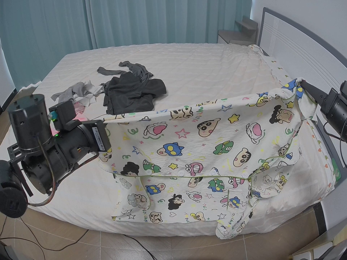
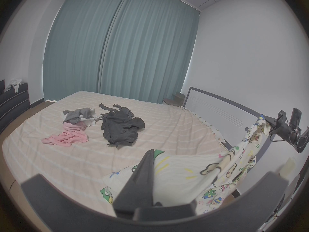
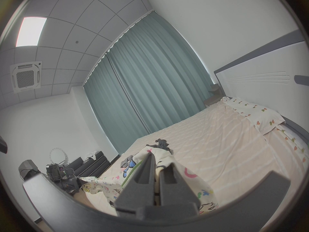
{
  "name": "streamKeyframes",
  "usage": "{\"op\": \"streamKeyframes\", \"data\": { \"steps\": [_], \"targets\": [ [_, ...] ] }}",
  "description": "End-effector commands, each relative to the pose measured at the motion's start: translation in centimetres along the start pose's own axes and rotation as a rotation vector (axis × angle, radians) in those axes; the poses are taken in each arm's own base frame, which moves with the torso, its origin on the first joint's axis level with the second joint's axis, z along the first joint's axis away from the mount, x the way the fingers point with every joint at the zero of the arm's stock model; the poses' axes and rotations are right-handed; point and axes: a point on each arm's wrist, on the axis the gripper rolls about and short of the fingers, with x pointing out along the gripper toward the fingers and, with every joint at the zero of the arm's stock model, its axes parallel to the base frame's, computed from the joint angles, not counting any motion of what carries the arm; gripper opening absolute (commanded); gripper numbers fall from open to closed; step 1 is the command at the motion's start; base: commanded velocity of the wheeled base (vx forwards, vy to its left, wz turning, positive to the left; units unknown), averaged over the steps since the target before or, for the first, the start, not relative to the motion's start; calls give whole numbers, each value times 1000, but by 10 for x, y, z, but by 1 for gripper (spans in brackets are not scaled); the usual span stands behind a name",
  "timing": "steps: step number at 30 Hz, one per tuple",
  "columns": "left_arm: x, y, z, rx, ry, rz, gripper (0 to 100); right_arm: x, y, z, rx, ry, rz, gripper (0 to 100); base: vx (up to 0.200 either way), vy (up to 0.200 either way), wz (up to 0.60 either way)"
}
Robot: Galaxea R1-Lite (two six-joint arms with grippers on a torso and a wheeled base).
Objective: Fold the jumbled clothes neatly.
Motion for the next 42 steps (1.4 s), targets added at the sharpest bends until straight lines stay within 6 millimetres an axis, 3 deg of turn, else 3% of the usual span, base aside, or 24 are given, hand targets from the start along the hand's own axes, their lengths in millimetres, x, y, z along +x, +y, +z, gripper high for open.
{"op": "streamKeyframes", "data": {
  "steps": [1, 10, 17, 22, 34, 39, 40, 42],
  "targets": [
    [29, -5, -7, 10, 36, 16, 0, 23, -22, -10, 4, 19, -50, 0, 200, 0, 0],
    [64, -8, -19, 21, 75, 44, 0, 52, -43, -19, 9, 49, -90, 0, 200, 0, 0],
    [102, -4, -49, 25, 89, 70, 0, 76, -65, -42, 30, 110, -129, 0, 200, 0, 0],
    [124, 6, -78, 33, 121, 109, 0, 88, -84, -67, 44, 151, -169, 0, 160, 0, 0],
    [156, 13, -119, 46, 201, 151, 0, 107, -122, -126, 74, 247, -265, 0, 0, 0, 0],
    [181, 22, -144, 43, 185, 225, 0, 120, -145, -158, 85, 273, -328, 0, 0, 0, 0],
    [184, 23, -148, 42, 183, 229, 100, 121, -148, -162, 87, 280, -333, 0, 0, 0, 0],
    [193, 24, -153, 23, 170, 233, 100, 124, -151, -170, 93, 295, -337, 0, 0, 0, 0]
  ]
}}
